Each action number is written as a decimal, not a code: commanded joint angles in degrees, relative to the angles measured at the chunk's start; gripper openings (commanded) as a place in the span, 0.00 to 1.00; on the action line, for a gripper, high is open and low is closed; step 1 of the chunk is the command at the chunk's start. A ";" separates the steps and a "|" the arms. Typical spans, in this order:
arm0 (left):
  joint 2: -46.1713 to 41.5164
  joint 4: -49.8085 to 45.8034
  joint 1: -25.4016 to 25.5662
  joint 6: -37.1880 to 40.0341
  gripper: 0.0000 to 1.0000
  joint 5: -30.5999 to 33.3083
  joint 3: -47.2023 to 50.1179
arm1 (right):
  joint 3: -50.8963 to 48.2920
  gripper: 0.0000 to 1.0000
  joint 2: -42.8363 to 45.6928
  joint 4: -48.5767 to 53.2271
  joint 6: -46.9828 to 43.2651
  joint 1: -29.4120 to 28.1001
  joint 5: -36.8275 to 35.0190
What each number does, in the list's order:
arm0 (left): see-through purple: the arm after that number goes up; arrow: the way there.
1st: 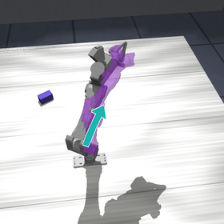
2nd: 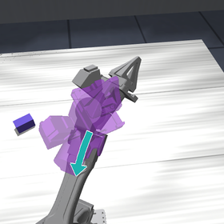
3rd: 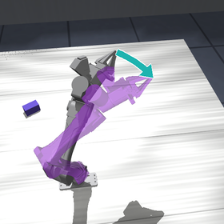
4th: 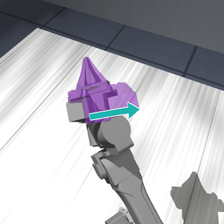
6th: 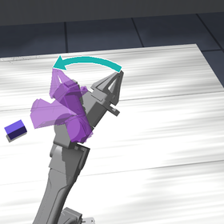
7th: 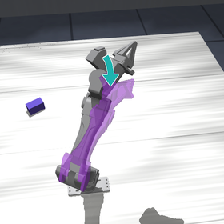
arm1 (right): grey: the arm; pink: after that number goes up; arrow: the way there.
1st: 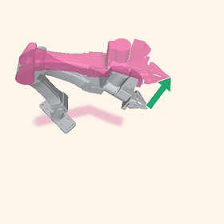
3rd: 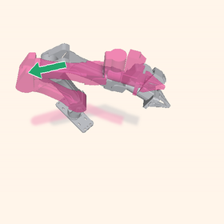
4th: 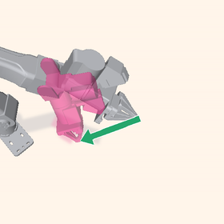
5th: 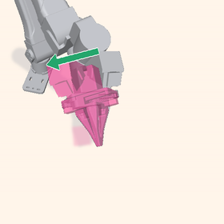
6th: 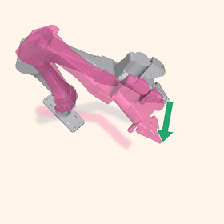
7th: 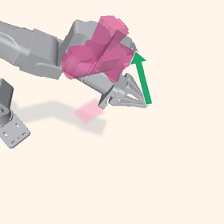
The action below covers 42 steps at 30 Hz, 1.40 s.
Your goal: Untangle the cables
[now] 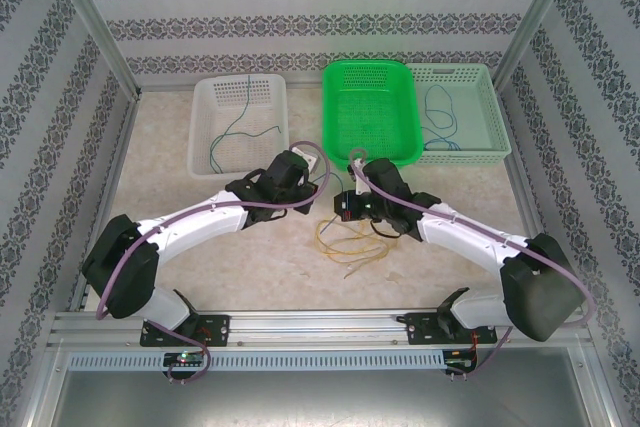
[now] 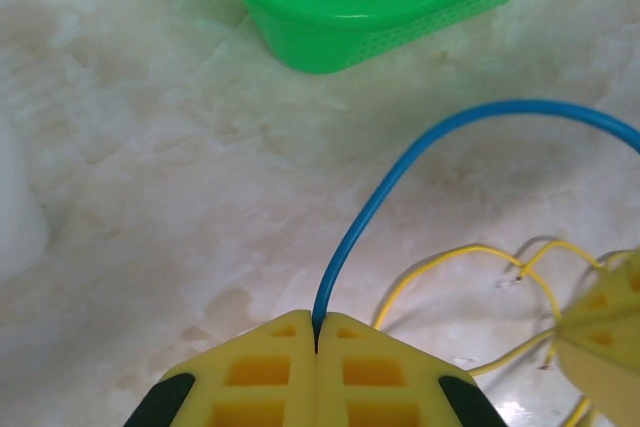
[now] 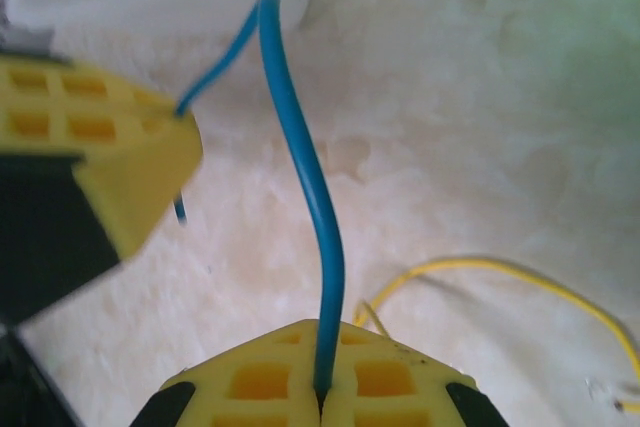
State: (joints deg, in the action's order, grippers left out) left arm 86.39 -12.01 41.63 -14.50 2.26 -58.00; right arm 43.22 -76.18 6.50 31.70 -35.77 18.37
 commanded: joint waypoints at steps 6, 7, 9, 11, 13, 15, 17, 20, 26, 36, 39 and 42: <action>-1.28 -1.96 -0.46 10.40 0.00 5.49 -1.94 | 4.14 0.00 2.05 22.66 -15.65 0.63 14.15; -1.27 -1.96 -0.42 11.16 0.00 5.84 -2.03 | 4.76 0.00 1.67 24.21 -16.70 0.55 15.93; -1.23 -2.03 -0.49 12.54 0.00 6.53 -2.36 | 6.01 0.00 0.53 27.14 -18.47 -0.10 18.08; -1.37 -2.22 -0.49 13.73 0.00 7.13 -2.77 | 7.48 0.00 -0.97 30.14 -20.35 -1.08 18.74; -1.52 -2.38 -0.48 15.19 0.00 7.31 -2.99 | 8.81 0.00 -2.83 33.16 -22.07 -2.13 18.93; -1.58 -2.64 -0.47 16.24 0.00 7.99 -3.16 | 9.96 0.00 -4.29 34.72 -23.07 -2.72 18.92; -1.90 -3.00 -0.49 17.01 0.00 8.47 -3.07 | 10.62 0.00 -5.10 35.57 -23.48 -2.82 18.00; -2.68 -2.69 -0.45 17.58 0.02 9.34 -2.34 | 11.08 0.00 -5.29 35.53 -23.93 -2.71 17.96; -6.07 -1.25 -0.49 15.42 0.32 13.79 -0.14 | 11.41 0.00 -1.03 32.70 -20.21 2.24 12.37; -12.99 5.22 -0.49 11.70 1.00 16.63 6.31 | 11.21 0.00 11.51 21.57 -9.40 23.61 2.62; -11.16 2.98 -0.47 9.03 1.00 17.48 5.56 | 13.67 0.00 9.64 22.83 -11.52 28.19 2.01; -10.05 1.99 -0.45 7.61 1.00 16.32 5.25 | 15.13 0.00 7.66 21.64 -11.65 32.59 0.67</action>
State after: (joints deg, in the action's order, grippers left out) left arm 75.59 -9.74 41.52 -4.01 18.00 -52.75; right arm 56.31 -67.07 29.74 19.62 -5.87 21.87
